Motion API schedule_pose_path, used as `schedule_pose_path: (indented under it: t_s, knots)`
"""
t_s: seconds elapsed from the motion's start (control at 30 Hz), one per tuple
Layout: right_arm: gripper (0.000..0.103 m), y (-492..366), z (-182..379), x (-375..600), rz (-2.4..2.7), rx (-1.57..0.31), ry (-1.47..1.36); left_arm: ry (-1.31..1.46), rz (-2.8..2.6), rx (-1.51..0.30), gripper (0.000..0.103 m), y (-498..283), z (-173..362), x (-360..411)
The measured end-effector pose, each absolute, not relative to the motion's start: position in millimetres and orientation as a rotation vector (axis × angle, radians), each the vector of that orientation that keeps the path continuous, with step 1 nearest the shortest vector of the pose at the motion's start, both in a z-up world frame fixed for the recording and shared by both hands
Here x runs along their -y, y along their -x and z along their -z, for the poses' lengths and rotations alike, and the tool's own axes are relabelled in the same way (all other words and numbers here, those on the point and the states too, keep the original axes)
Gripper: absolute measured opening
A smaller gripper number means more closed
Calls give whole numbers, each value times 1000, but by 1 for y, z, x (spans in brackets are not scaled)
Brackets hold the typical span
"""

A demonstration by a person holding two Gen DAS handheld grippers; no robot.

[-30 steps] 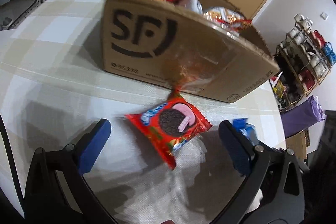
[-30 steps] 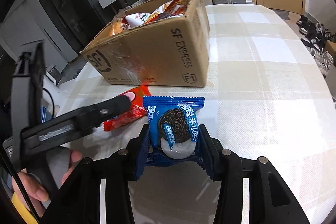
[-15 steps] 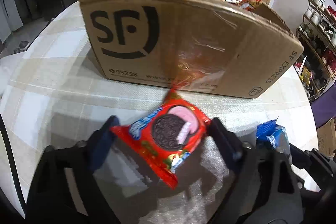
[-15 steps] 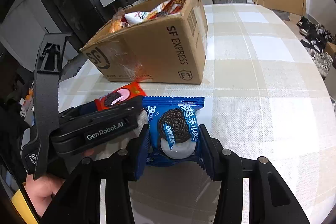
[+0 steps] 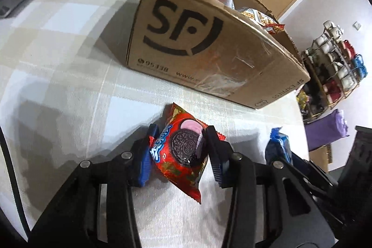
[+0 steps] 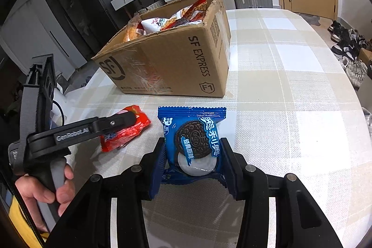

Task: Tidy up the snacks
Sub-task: 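Lift both Oreo packs and carry them over the cardboard box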

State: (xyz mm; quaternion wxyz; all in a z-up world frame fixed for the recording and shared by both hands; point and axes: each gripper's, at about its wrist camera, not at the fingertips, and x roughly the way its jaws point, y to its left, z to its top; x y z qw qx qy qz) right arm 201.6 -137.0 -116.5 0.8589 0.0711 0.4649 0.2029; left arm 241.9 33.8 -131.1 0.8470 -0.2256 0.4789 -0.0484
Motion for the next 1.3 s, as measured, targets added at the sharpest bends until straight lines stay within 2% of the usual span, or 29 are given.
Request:
schedule_pose_path:
  t_s: [0.37,0.7,0.9,1.3]
  knots:
    - [45,-190,107,125,-449,-954,-144,489,156,-942,38,-211,98,-51]
    - [45,-162,88,122,-470,-893,-185,298,138,-817,38,-162,45,-27]
    - [45,-151,92,123,-472,-920,-240,242,145,-768,38,-132,17,-19]
    - [45,-126,85,124,-482,-885,-273,258,131,-751,38,-101,14,-35]
